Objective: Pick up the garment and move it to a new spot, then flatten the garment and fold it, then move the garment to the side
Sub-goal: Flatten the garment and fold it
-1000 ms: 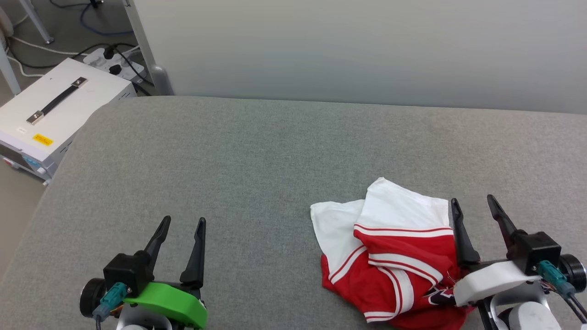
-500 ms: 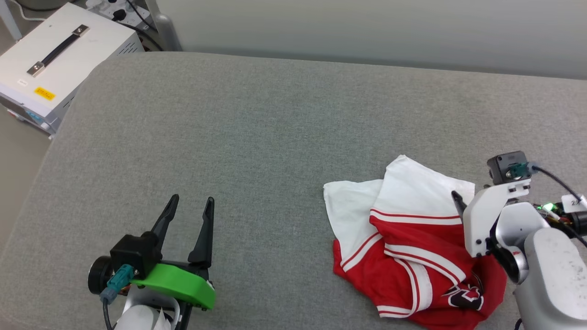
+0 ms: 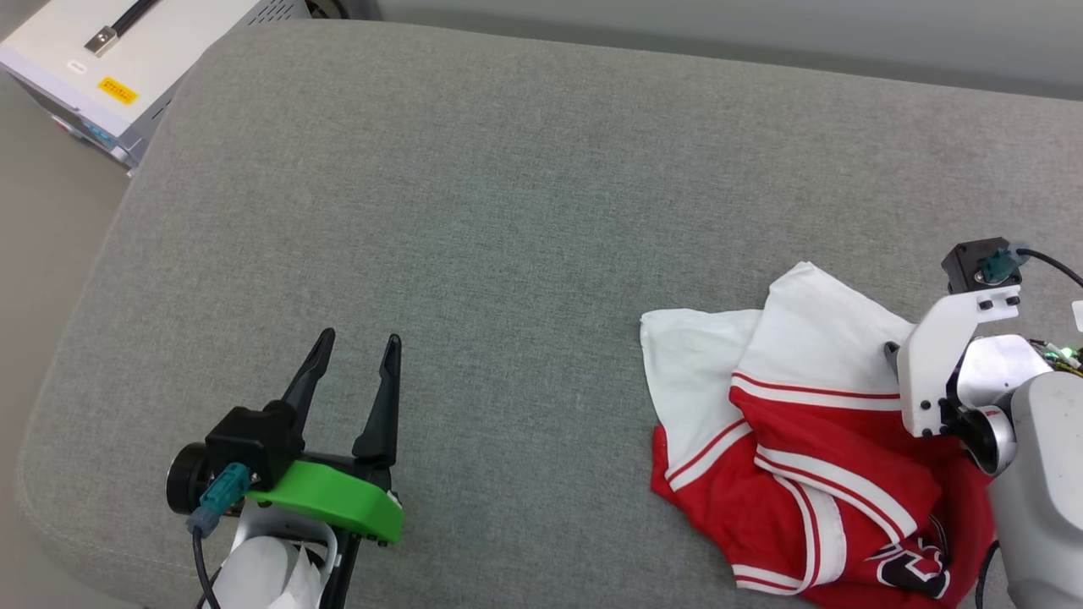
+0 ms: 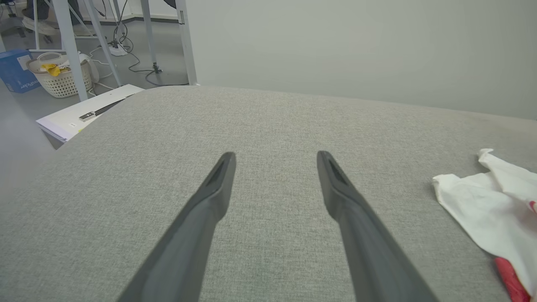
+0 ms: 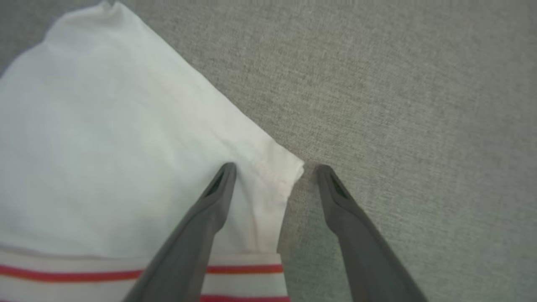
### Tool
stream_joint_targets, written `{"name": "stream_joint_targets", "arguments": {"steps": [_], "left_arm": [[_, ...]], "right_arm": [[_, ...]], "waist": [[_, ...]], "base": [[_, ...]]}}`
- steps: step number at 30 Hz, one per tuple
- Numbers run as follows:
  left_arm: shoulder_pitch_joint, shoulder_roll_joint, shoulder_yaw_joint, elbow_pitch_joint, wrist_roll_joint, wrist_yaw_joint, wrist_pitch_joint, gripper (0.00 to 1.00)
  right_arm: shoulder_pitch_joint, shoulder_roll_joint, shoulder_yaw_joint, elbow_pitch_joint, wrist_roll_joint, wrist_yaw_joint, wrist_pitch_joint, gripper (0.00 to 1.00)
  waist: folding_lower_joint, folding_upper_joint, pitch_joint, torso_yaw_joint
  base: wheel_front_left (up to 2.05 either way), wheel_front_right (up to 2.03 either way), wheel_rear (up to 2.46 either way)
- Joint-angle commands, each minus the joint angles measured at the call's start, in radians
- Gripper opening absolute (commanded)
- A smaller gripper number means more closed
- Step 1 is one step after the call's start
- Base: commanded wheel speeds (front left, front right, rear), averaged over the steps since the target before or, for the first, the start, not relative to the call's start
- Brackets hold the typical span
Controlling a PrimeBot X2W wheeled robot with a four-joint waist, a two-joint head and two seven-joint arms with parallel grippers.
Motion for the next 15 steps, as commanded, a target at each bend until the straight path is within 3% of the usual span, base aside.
{"name": "stream_joint_targets", "arguments": {"steps": [1, 2, 15], "left_arm": [[-0.018, -0.001, 0.001, -0.004, 0.005, -0.003, -0.006, 1.00], [-0.019, 0.000, 0.000, -0.004, 0.004, -0.003, -0.006, 1.00], [-0.011, 0.021, 0.007, 0.008, 0.001, -0.003, -0.006, 1.00]], "right_arm": [[-0.001, -0.002, 0.010, 0.026, 0.004, -0.001, 0.007, 0.39], [-0.001, -0.004, 0.014, 0.032, 0.006, -0.001, 0.004, 0.00], [-0.006, -0.048, -0.075, 0.047, -0.005, -0.001, -0.149, 0.00]], "waist": [[0.0000, 0.0120, 0.018, 0.008], [0.0000, 0.0120, 0.019, 0.007], [0.0000, 0.0120, -0.036, -0.066]], "base": [[0.00, 0.00, 0.00], [0.00, 0.00, 0.00], [0.00, 0.00, 0.00]]}}
